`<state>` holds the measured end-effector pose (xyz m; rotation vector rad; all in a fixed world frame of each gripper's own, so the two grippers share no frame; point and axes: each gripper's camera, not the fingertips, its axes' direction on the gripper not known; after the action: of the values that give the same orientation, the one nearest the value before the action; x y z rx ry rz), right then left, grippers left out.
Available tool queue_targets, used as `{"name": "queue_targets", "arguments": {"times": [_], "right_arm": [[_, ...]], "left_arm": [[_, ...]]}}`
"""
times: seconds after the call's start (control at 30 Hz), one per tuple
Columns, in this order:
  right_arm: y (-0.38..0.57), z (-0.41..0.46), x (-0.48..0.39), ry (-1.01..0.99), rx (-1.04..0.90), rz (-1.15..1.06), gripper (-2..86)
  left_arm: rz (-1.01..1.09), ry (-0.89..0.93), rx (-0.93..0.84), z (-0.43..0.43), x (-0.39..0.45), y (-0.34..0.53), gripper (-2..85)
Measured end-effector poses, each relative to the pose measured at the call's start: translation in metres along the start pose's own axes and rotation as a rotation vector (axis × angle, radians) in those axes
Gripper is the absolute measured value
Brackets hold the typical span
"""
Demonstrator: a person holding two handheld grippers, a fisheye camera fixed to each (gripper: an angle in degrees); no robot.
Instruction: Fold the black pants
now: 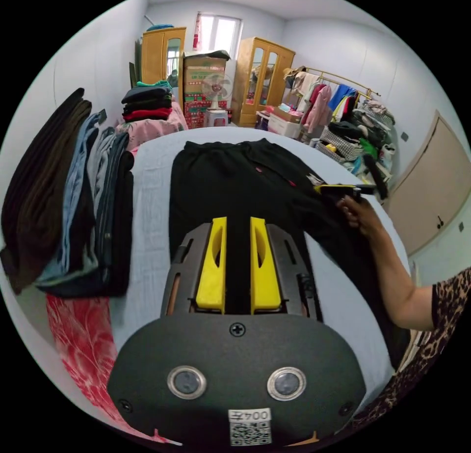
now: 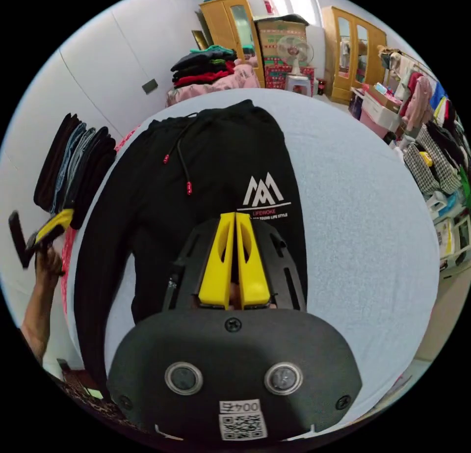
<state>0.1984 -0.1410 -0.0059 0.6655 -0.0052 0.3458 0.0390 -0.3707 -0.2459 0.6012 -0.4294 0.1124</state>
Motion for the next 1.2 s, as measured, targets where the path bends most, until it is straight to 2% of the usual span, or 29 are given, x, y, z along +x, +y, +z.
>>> {"name": "queue_targets", "arguments": {"times": [0.1,0.23,0.37,0.43,0.53,0.8,0.93,1.07,1.13,1.2], "right_arm": [[-0.006,-0.005,0.014,-0.064,0.011,0.009,-0.6],[-0.002,-0.005,0.049,-0.290,0.103,0.305,-0.5],[-0.008,0.001,0.071,-0.532,0.073,0.255,0.2],[-0.012,0.001,0.074,-0.575,0.065,0.225,1.6],[-0.022,-0.007,0.065,-0.560,0.036,0.105,4.3],[-0.031,-0.026,0.052,-0.493,0.060,0.040,4.2],[-0.033,-0.049,0.032,-0.318,0.128,-0.019,0.8],[-0.031,-0.073,0.016,-0.130,0.219,-0.127,-0.5],[-0.032,-0.077,0.002,-0.028,0.222,-0.154,-0.5],[-0.039,-0.071,-0.010,0.044,0.143,-0.163,-0.5]], "left_arm": [[-0.013,-0.096,-0.020,0.026,-0.025,-0.049,8.1],[-0.047,-0.161,-0.010,0.038,-0.052,-0.102,10.0],[-0.051,-0.220,0.010,0.043,-0.069,-0.152,11.1],[-0.078,-0.217,0.004,0.047,-0.078,-0.166,11.3],[-0.102,-0.213,-0.041,0.056,-0.088,-0.186,11.9],[-0.094,-0.170,-0.107,0.070,-0.096,-0.233,14.7],[-0.093,-0.144,-0.143,0.080,-0.091,-0.247,8.3],[-0.100,-0.252,-0.004,0.052,-0.080,-0.261,3.7],[-0.082,-0.290,-0.027,0.053,-0.081,-0.265,3.2],[-0.118,-0.255,-0.126,0.067,-0.092,-0.269,2.9]]}}
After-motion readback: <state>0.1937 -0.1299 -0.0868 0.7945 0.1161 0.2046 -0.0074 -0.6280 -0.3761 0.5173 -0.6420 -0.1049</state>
